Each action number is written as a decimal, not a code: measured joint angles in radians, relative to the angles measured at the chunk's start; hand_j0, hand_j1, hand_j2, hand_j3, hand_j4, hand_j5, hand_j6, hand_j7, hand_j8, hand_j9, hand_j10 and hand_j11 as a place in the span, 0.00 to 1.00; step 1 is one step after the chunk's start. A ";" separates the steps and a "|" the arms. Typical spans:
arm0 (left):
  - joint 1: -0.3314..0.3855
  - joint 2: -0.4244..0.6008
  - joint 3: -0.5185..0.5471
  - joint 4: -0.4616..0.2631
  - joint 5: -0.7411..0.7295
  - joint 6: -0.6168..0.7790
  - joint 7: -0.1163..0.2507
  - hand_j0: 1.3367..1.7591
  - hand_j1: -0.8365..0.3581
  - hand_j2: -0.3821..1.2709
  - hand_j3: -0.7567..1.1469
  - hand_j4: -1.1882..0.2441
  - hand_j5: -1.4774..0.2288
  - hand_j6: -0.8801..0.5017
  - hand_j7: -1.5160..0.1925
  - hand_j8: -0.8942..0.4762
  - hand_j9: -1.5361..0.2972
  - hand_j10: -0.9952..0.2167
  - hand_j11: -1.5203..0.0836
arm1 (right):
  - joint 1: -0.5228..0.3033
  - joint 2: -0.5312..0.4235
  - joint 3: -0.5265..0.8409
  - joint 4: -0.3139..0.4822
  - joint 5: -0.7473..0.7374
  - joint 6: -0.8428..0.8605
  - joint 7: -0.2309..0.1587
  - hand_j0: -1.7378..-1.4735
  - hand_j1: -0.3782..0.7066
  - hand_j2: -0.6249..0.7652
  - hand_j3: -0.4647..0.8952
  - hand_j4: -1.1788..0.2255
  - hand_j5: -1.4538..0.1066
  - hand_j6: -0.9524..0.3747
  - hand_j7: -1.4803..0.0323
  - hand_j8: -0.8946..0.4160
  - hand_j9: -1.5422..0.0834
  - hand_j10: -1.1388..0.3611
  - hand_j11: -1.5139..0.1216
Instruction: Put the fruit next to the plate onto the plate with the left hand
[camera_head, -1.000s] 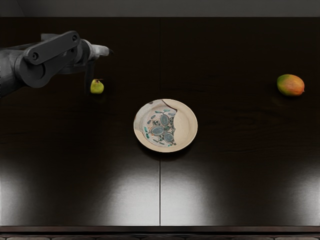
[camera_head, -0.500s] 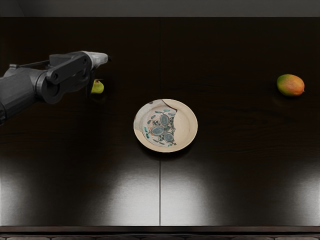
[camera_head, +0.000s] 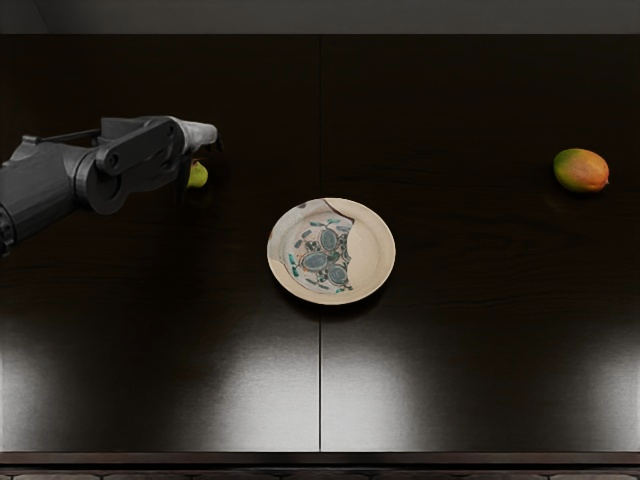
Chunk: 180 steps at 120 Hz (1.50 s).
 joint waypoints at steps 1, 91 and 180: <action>0.002 0.000 0.000 0.000 0.000 -0.001 0.000 0.76 0.77 0.26 0.40 0.67 0.70 0.48 0.72 0.49 0.68 0.64 0.77 | 0.000 0.000 0.000 0.000 0.000 0.000 0.000 0.30 0.06 0.45 0.34 0.82 0.91 0.70 0.95 0.66 0.93 0.74 0.90; 0.045 -0.032 0.016 0.082 0.002 0.044 -0.093 0.76 0.76 0.26 0.40 0.67 0.69 0.47 0.71 0.48 0.67 0.63 0.76 | -0.017 0.000 0.002 -0.001 0.000 -0.002 0.000 0.30 0.06 0.45 0.34 0.82 0.91 0.70 0.95 0.66 0.93 0.74 0.90; 0.047 -0.029 0.045 0.084 0.002 0.026 -0.101 0.76 0.51 0.29 0.40 0.49 0.50 0.28 0.53 0.34 0.50 0.42 0.56 | -0.019 0.000 0.003 -0.016 0.002 -0.002 -0.003 0.30 0.06 0.45 0.34 0.82 0.91 0.70 0.95 0.66 0.93 0.74 0.90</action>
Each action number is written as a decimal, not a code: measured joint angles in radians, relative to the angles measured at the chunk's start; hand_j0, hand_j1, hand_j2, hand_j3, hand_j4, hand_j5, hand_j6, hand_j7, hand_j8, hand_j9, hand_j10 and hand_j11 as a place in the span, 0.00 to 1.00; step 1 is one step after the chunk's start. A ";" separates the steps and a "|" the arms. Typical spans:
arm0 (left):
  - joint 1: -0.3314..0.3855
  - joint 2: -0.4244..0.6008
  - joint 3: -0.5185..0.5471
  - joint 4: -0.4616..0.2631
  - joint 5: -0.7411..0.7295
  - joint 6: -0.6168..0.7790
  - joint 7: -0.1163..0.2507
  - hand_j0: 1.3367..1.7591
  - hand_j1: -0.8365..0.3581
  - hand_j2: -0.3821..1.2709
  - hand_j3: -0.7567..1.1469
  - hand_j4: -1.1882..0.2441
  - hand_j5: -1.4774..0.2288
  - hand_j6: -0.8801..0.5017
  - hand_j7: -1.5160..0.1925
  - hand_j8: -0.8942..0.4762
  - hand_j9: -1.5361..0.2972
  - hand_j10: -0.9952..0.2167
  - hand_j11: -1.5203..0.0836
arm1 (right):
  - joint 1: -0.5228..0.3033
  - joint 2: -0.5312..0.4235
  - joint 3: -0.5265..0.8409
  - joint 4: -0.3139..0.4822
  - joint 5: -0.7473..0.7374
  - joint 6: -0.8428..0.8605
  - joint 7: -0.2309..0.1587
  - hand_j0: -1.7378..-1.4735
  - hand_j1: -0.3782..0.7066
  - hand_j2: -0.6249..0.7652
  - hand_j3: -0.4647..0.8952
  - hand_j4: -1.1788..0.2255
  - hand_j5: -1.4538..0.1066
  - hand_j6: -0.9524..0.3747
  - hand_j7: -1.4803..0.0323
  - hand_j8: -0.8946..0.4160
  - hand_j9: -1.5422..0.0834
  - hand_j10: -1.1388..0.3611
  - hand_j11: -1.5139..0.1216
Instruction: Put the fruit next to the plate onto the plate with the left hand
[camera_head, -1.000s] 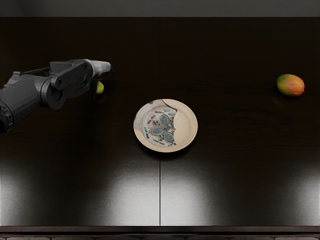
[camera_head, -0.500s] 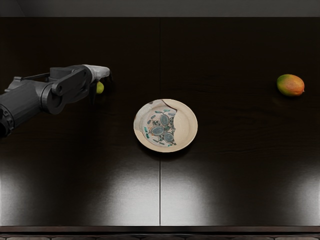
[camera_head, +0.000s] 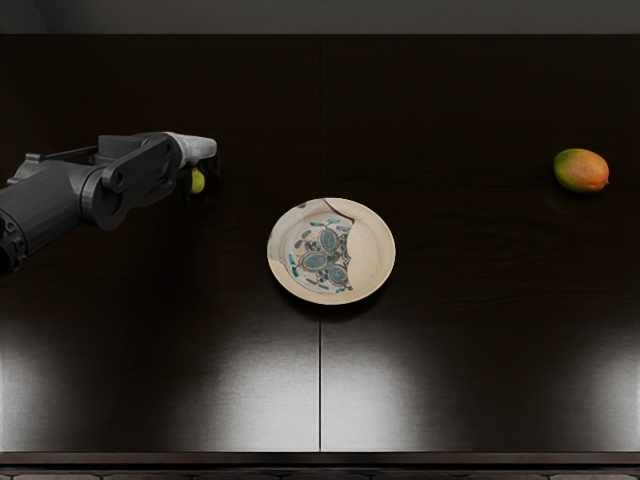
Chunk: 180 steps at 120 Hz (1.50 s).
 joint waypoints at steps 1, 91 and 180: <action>0.000 0.000 0.000 0.000 0.000 0.000 0.000 0.76 0.51 0.29 0.40 0.48 0.50 0.28 0.52 0.34 0.49 0.42 0.55 | 0.000 0.000 0.000 0.000 0.000 0.000 0.000 0.30 0.06 0.45 0.34 0.82 0.91 0.70 0.95 0.66 0.93 0.74 0.90; -0.013 -0.007 0.027 -0.003 -0.004 -0.028 0.009 0.75 0.44 0.40 0.40 0.36 0.36 0.23 0.38 0.30 0.36 0.32 0.39 | -0.006 0.000 0.000 0.000 0.000 0.000 -0.001 0.30 0.06 0.45 0.34 0.82 0.91 0.70 0.95 0.66 0.93 0.74 0.90; -0.251 0.005 0.020 -0.206 -0.242 -0.224 0.140 0.75 0.43 0.45 0.40 0.36 0.31 0.25 0.34 0.31 0.33 0.33 0.37 | -0.015 0.000 0.000 -0.002 0.000 0.000 0.000 0.30 0.06 0.45 0.34 0.82 0.91 0.70 0.95 0.66 0.93 0.74 0.90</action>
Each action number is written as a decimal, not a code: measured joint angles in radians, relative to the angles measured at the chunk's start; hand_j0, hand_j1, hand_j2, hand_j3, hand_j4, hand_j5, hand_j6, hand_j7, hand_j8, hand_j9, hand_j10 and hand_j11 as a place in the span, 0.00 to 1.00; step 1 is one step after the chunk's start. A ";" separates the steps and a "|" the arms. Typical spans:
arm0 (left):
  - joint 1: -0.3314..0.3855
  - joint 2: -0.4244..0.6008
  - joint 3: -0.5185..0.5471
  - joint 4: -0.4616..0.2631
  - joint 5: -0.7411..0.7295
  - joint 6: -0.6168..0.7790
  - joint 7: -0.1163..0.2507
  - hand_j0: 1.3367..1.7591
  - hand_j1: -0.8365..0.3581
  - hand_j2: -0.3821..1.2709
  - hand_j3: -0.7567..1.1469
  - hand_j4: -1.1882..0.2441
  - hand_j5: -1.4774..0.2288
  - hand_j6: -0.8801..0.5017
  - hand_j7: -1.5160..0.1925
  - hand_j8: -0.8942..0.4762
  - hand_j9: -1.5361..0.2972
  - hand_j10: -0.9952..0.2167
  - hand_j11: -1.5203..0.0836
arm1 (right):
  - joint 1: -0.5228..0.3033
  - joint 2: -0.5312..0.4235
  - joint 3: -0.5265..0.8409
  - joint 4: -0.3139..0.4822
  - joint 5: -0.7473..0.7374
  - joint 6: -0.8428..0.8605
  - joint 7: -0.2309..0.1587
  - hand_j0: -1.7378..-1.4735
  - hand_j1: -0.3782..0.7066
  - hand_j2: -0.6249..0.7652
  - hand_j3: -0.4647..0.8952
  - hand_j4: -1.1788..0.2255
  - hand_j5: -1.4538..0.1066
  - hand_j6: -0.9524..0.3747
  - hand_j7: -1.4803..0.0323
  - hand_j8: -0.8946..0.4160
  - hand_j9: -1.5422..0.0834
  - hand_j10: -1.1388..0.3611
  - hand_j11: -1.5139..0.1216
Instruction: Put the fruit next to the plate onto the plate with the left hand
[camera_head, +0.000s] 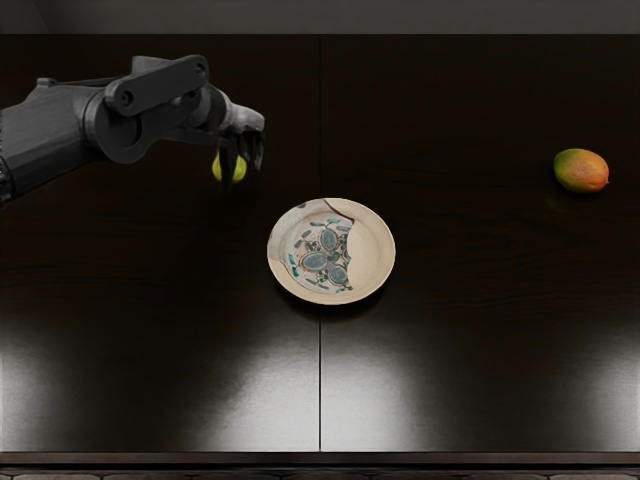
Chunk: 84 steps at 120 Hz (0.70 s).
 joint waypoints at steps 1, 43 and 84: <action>-0.001 -0.001 -0.001 -0.001 -0.004 -0.001 0.001 0.75 0.43 0.45 0.40 0.36 0.31 0.25 0.34 0.31 0.33 0.33 0.37 | 0.000 0.000 0.000 0.000 0.000 0.000 0.000 0.30 0.06 0.45 0.34 0.82 0.91 0.70 0.95 0.66 0.93 0.74 0.90; -0.050 -0.063 -0.017 -0.039 -0.108 -0.019 0.009 0.76 0.42 0.50 0.40 0.37 0.29 0.22 0.35 0.30 0.34 0.31 0.37 | -0.005 0.000 0.001 0.000 0.000 0.000 0.000 0.30 0.06 0.45 0.34 0.82 0.91 0.70 0.95 0.66 0.93 0.74 0.90; -0.052 -0.063 -0.017 -0.071 -0.112 -0.028 -0.002 0.76 0.44 0.49 0.40 0.37 0.30 0.21 0.34 0.28 0.34 0.29 0.37 | -0.006 0.000 0.001 0.000 0.001 0.000 -0.001 0.30 0.06 0.45 0.34 0.82 0.91 0.70 0.95 0.66 0.93 0.74 0.90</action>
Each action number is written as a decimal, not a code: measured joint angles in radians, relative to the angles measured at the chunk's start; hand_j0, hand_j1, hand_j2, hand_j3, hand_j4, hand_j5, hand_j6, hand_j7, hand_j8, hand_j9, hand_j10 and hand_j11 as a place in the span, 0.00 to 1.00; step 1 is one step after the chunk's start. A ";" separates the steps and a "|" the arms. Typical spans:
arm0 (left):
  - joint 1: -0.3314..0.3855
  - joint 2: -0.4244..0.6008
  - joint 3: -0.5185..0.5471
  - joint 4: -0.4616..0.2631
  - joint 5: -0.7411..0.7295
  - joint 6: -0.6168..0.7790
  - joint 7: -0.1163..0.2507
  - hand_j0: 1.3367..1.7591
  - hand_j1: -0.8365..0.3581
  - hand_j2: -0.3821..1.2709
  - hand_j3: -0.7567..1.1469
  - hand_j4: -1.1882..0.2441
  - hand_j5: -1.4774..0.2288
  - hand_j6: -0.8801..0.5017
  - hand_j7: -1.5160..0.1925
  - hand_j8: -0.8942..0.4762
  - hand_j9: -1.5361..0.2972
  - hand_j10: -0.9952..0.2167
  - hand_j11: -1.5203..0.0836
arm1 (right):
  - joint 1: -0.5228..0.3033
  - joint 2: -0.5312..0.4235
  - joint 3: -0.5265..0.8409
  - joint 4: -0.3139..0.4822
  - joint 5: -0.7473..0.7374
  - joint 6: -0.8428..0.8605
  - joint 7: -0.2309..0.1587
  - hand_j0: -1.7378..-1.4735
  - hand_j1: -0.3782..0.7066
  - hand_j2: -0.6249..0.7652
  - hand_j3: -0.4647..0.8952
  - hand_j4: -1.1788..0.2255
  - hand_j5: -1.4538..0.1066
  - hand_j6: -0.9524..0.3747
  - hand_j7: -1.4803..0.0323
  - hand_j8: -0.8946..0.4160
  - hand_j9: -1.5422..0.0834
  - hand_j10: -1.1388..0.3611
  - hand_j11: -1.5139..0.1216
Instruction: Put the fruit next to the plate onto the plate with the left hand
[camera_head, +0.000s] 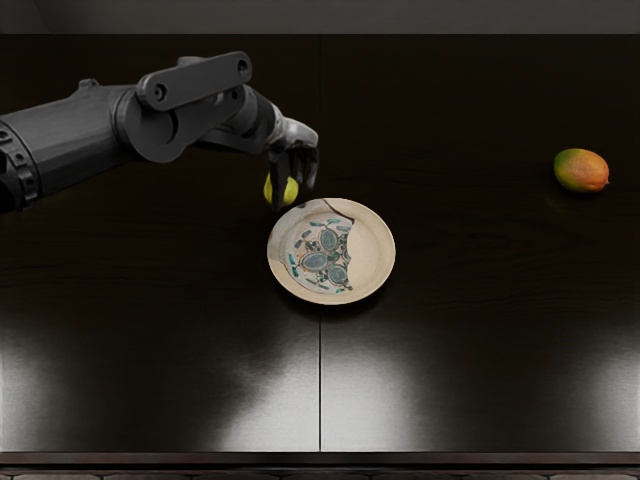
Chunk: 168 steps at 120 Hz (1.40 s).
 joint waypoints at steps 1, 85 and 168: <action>-0.002 0.000 0.000 -0.003 0.002 0.000 -0.003 0.76 0.44 0.49 0.40 0.37 0.30 0.21 0.34 0.28 0.34 0.29 0.37 | 0.000 0.000 0.000 0.000 0.000 0.000 0.000 0.30 0.06 0.45 0.34 0.82 0.91 0.70 0.95 0.66 0.93 0.74 0.90; -0.003 0.000 -0.013 -0.166 -0.016 -0.005 -0.050 0.76 0.78 0.33 0.40 0.66 0.67 0.47 0.70 0.51 0.66 0.62 0.75 | -0.006 0.000 0.002 -0.001 0.002 -0.003 -0.001 0.30 0.06 0.45 0.34 0.82 0.91 0.70 0.95 0.66 0.93 0.74 0.90; 0.102 0.448 -0.150 -0.158 -0.343 -0.122 -0.047 0.76 0.99 0.23 0.40 0.82 0.86 0.63 0.88 0.65 0.83 0.81 0.94 | 0.000 0.000 0.000 0.000 0.002 -0.002 -0.001 0.30 0.06 0.45 0.34 0.82 0.91 0.70 0.95 0.66 0.93 0.74 0.90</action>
